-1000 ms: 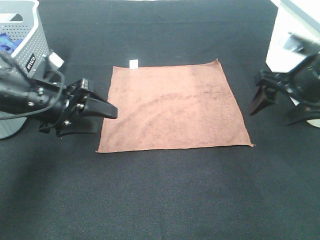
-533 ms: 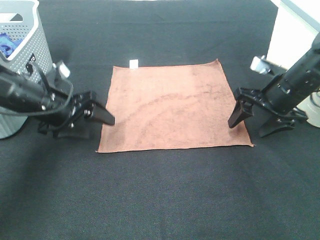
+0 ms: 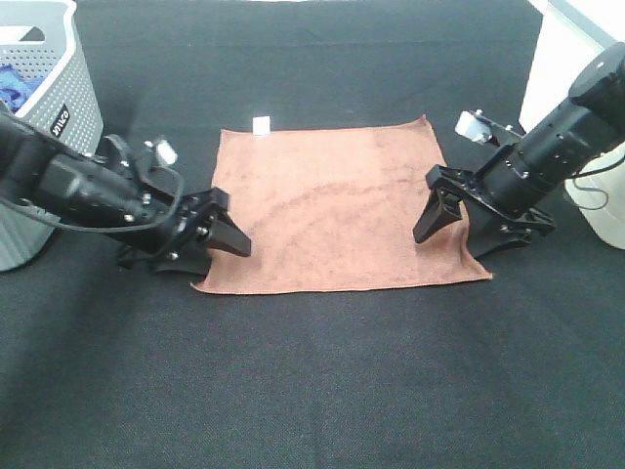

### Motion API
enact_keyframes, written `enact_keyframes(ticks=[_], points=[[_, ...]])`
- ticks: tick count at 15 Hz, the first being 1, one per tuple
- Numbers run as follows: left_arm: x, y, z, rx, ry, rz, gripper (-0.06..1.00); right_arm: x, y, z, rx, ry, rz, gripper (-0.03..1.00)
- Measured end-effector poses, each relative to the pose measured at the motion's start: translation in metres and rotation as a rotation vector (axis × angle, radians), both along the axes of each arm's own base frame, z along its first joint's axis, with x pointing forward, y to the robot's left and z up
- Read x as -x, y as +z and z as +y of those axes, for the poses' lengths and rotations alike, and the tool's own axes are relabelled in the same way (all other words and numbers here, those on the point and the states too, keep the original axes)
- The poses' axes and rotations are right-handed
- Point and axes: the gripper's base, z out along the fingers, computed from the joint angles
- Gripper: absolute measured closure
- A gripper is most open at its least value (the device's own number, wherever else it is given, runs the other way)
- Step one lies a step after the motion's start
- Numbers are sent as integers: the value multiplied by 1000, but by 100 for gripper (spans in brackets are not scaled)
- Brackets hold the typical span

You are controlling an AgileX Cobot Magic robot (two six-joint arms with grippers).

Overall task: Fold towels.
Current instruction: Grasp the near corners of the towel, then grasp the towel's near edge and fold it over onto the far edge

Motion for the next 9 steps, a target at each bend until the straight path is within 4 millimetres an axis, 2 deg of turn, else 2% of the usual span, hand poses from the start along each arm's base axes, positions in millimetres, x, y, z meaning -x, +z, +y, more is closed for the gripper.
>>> enact_keyframes(ticks=[1, 2, 3, 4, 5, 6, 9], points=[[0, -3, -2, 6, 14, 22, 44, -1, -1, 0, -3, -6, 0, 33], [0, -8, -2, 6, 41, 54, 69, -2, -5, -1, 11, -22, -1, 50], [1, -11, -1, -1, 42, 63, 85, -3, -6, -2, 23, -36, -4, 67], [1, -11, 0, -4, 42, 66, 93, -4, -7, -3, 29, -50, -6, 82], [1, -11, 0, -4, 44, 72, 94, -4, -7, -3, 30, -54, -7, 93], [2, -11, 0, -3, 41, 80, 94, -3, -7, -3, 28, -58, -1, 97], [9, 16, 1, -35, -53, 73, 94, 4, 8, -1, 10, -25, 45, 97]])
